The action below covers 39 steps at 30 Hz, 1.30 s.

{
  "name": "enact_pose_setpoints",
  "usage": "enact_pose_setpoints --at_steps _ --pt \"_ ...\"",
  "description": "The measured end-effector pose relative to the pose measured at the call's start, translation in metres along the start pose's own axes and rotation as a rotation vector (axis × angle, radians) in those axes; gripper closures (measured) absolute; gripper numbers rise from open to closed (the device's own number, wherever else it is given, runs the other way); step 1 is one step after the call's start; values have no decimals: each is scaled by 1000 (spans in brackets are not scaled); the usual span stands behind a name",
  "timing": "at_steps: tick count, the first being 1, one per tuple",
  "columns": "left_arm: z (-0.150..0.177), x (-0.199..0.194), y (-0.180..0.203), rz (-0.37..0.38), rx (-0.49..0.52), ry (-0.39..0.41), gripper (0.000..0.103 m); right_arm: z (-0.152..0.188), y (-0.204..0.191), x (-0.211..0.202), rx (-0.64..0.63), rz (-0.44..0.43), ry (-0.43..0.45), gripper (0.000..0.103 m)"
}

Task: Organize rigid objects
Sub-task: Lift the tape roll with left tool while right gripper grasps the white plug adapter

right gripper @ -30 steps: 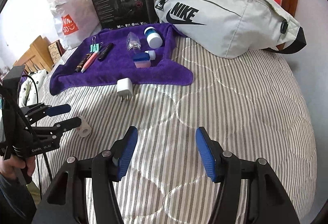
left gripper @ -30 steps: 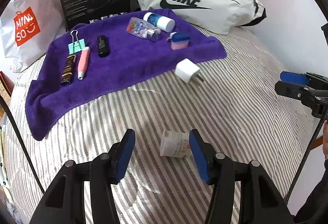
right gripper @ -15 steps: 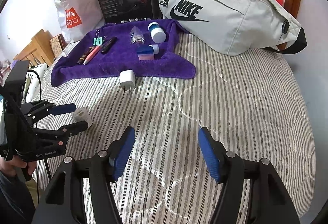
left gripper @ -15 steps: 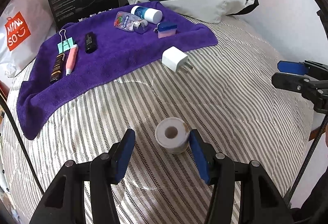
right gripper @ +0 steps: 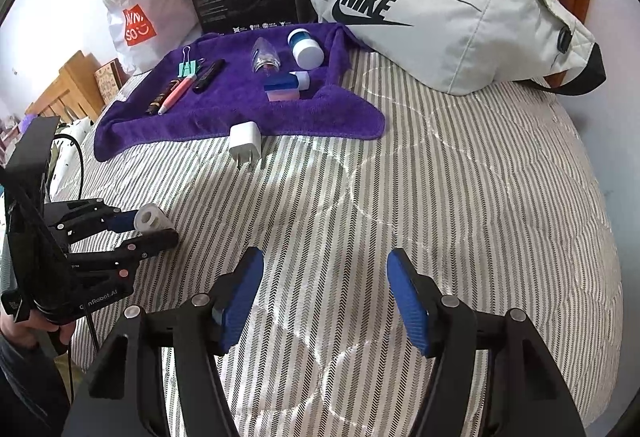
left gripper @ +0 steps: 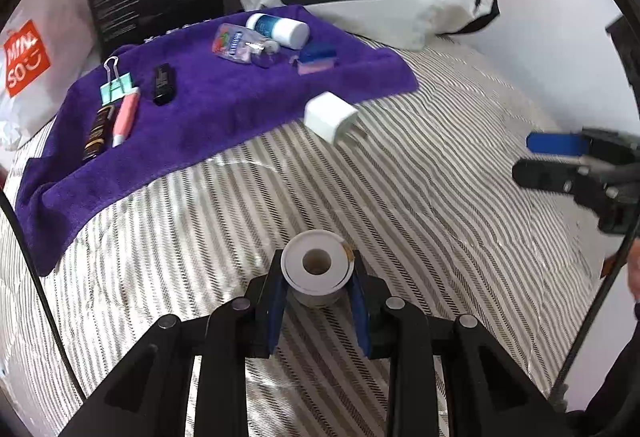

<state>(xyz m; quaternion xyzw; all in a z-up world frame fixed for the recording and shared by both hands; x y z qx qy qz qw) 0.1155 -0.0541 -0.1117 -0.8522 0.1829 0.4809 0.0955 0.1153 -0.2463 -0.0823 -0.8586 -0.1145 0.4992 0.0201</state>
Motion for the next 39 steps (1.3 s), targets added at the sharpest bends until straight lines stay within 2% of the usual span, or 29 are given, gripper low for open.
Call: enact_pose_setpoints --at_steps 5,11,20,23,25,28,32,34,39 --pt "1 -12 -26 -55 -32 4 75 -3 -6 8 -3 -20 1 39" --pt "8 -24 -60 -97 -94 16 75 -22 -26 29 -29 -65 2 39" --pt "20 -28 -90 -113 -156 13 75 -63 -66 72 -109 -87 3 39" --pt "23 -27 -95 -115 -160 6 75 -70 -73 85 -118 -75 9 44" --pt "25 -26 -97 -110 -164 5 75 -72 -75 93 -119 -65 4 54" --pt "26 -26 -100 -107 -174 7 75 -72 -77 103 -121 -64 -13 62" --pt "26 -23 -103 -103 -190 6 75 -73 -81 109 -135 -44 -2 63" --pt "26 -22 -105 -99 -197 9 75 -74 -83 109 -142 -39 10 75" --pt "29 -26 -106 -103 -202 17 75 -76 -86 106 -152 -55 -2 76"
Point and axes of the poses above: each gripper's, at about its wrist camera, not at the fingertips, and x roughly the way its jaws point, y to its right, z to its underside, the point moved 2 cm from there along x, roughly the way its jaws point, and after that the axes turned 5 degrees about x, right-handed, at the moved point
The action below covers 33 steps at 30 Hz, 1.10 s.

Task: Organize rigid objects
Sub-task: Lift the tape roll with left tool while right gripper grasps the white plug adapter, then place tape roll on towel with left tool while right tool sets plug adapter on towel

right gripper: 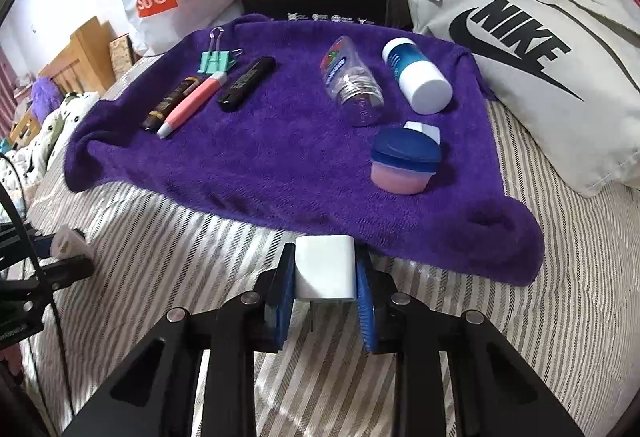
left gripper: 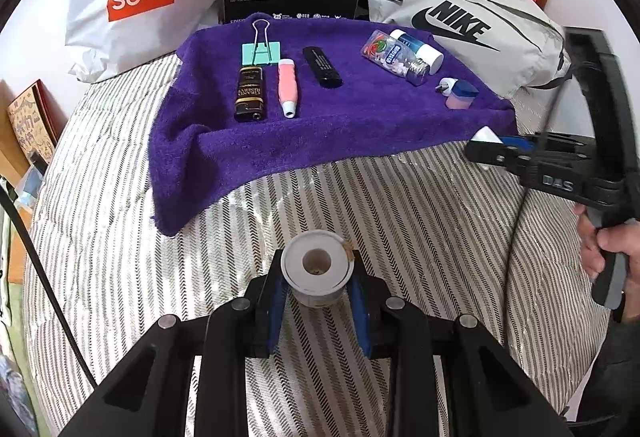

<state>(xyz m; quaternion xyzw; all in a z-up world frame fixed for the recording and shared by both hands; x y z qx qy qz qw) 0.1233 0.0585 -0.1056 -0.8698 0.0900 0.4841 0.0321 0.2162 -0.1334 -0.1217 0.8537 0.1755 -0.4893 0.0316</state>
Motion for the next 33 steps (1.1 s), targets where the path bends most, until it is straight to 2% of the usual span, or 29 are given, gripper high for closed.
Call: enact_pose_setpoints --at_steps 3,6,17,33 --pt "-2 -4 -2 -7 -4 10 75 4 0 -14 -2 -42 12 76" --pt "-6 -9 -3 -8 -7 21 75 9 -3 -21 -29 -26 9 76" --pt "-26 -23 7 -8 15 48 75 28 3 -24 -25 -56 -29 76" --pt "-61 -17 22 21 49 72 75 13 17 -45 -11 -60 7 76"
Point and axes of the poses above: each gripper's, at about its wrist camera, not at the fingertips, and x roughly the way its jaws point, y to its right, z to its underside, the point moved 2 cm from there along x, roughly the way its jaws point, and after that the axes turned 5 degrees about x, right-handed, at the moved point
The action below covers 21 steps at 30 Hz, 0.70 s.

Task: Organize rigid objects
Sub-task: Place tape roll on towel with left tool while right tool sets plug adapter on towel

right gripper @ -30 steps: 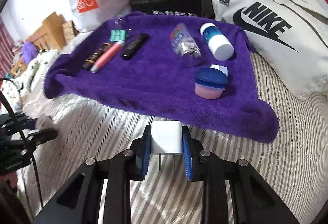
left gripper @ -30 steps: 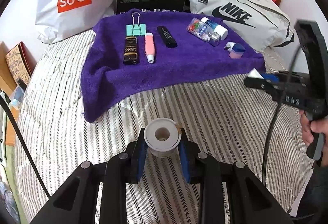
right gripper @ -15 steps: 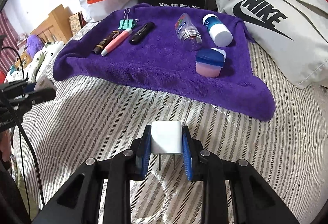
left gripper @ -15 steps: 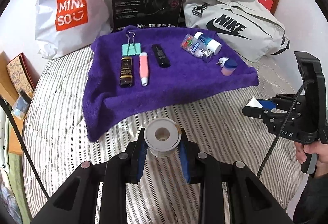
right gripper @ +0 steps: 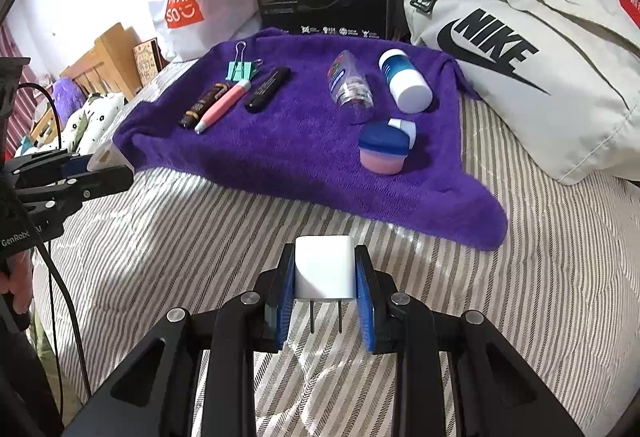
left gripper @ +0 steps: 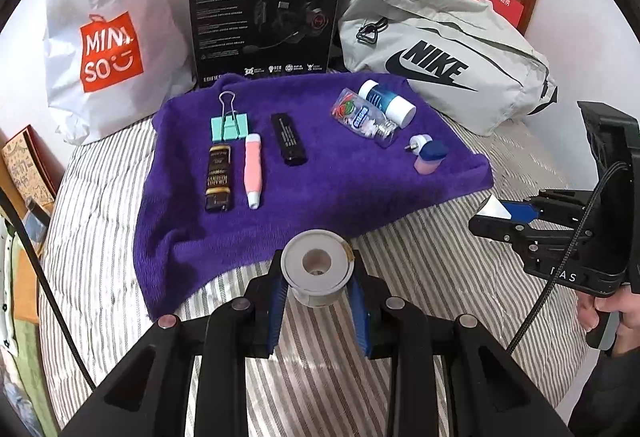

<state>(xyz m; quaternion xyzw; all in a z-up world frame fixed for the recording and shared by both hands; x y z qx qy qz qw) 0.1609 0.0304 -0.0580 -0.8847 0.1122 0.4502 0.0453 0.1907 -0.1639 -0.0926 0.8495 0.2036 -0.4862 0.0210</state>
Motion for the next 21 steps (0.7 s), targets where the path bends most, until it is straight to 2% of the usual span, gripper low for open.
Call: enact_pose_setpoints --at_steps 13,21 --pt "-33 16 -18 13 4 13 75 -42 -5 -1 -21 9 30 76" --pt "-50 40 -32 24 -1 -11 75 -72 -11 20 -43 5 15 76"
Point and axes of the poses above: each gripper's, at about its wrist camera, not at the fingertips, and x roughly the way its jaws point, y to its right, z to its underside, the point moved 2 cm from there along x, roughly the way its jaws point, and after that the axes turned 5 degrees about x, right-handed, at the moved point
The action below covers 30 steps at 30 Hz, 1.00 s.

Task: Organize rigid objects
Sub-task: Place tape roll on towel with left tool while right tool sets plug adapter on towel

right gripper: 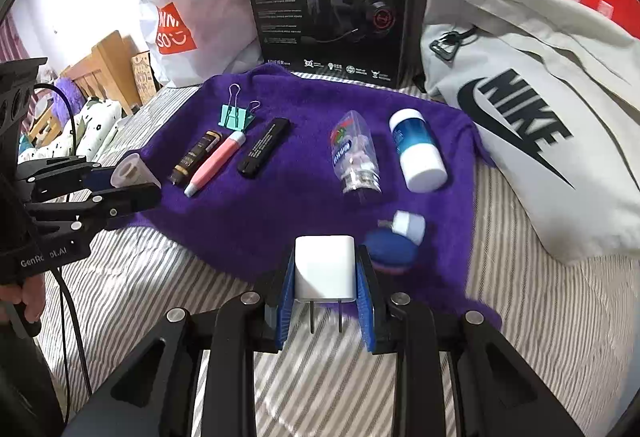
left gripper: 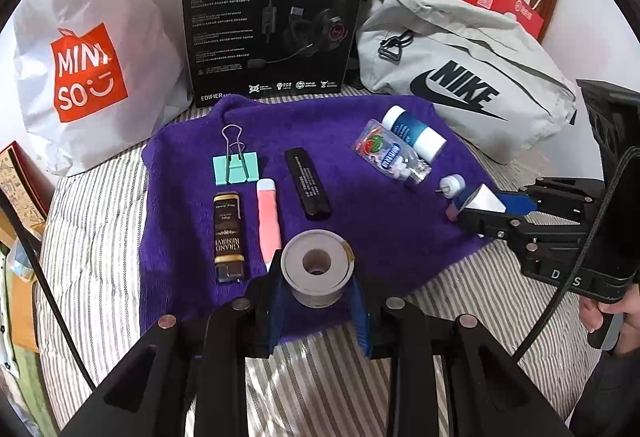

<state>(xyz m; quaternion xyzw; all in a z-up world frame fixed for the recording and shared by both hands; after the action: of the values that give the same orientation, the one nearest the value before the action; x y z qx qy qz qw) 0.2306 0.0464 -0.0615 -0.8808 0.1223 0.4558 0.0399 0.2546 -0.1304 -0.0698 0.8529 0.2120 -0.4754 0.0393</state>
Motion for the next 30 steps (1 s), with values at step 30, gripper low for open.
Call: enact_pose_setpoints --at_steps 30 --pt "-10 42 -16 5 9 -61 75 -18 -18 72 -118 -39 -131 63"
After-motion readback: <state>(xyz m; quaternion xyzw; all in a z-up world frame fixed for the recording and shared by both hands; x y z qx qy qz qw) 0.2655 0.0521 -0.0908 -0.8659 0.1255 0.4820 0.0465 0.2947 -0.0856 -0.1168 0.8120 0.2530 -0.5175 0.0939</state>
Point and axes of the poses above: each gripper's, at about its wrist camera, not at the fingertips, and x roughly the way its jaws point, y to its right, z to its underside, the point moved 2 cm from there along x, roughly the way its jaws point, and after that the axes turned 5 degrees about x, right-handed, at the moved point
